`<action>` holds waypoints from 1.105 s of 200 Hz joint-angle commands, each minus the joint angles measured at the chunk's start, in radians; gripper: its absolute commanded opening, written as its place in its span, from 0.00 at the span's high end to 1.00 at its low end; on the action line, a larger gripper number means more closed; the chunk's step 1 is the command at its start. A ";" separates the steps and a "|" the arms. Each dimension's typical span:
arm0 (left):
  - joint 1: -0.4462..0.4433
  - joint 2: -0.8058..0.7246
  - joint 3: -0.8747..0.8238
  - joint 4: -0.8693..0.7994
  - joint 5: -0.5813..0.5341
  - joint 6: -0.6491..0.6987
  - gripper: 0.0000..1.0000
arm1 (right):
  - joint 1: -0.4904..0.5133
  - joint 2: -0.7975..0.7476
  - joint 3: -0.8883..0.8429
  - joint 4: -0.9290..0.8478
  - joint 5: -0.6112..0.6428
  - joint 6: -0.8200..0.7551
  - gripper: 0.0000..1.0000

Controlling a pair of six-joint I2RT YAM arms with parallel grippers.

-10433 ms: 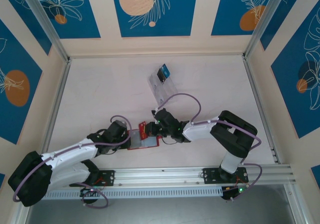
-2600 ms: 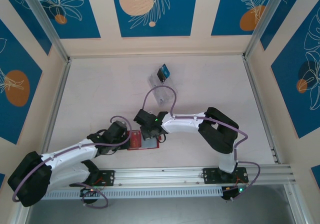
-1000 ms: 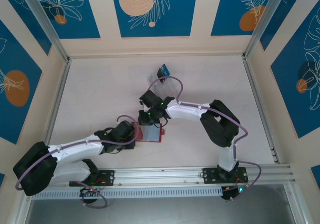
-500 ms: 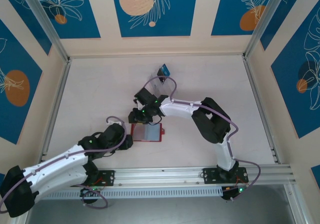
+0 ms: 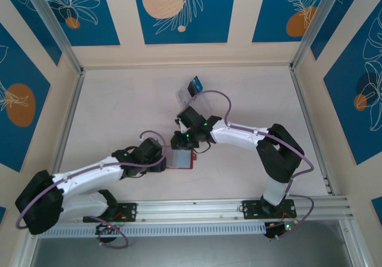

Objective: Put the credit cards into the card holder
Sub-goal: Flip over the card slot in the card holder, then rotate the card holder at the bottom-center of the table.

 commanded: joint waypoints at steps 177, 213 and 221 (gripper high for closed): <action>0.052 0.168 0.052 0.136 0.075 0.056 0.45 | -0.111 -0.063 -0.108 -0.176 0.170 -0.107 0.86; 0.051 0.183 0.061 0.143 0.070 0.044 0.45 | -0.138 -0.155 -0.053 -0.221 0.181 -0.162 0.70; 0.052 0.187 0.059 0.145 0.069 0.042 0.45 | -0.151 -0.166 -0.032 -0.234 0.192 -0.179 0.68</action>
